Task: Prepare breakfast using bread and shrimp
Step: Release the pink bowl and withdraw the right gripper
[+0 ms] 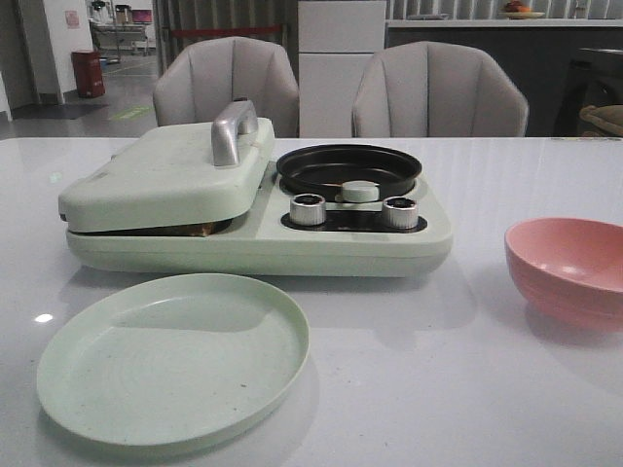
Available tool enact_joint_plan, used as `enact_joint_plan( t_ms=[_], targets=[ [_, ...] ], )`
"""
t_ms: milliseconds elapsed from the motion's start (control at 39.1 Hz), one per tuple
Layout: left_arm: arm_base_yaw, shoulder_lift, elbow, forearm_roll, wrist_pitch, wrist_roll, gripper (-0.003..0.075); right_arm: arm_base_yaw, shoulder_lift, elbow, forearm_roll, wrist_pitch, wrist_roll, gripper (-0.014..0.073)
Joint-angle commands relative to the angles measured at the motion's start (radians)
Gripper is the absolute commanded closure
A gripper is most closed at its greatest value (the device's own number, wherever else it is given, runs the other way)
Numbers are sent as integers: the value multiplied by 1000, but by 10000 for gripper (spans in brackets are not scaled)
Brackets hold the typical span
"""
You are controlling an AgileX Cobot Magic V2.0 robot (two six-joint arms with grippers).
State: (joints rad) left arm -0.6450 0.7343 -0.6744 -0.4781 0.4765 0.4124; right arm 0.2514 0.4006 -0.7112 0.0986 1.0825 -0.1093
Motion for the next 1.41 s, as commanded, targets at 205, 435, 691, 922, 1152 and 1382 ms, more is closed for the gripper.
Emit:
enact_joint_plan(
  t_ms=[205,435,691,922,1152,1382],
  targets=[
    [-4,-3,-34,-20,-87,-1,622,0,7,-25,48,-155,-1,264],
    [-4,-3,-34,-20,-90,-1,622,0,7,-25,49,-165,-1,527],
    [-4,-3,-34,-20,-90,-1,622,0,7,-25,49,-170,-1,586],
    [-4,-3,-34,-20,-90,-1,622,0,7,-25,49,-153,-1,586],
    [-4,-3,-34,-20,-90,-1,622,0,7,-25,49,-153,-1,586],
    [96,-94,-5,60,-94,-1,622,0,7,-25,49,-154,-1,586]
  ],
)
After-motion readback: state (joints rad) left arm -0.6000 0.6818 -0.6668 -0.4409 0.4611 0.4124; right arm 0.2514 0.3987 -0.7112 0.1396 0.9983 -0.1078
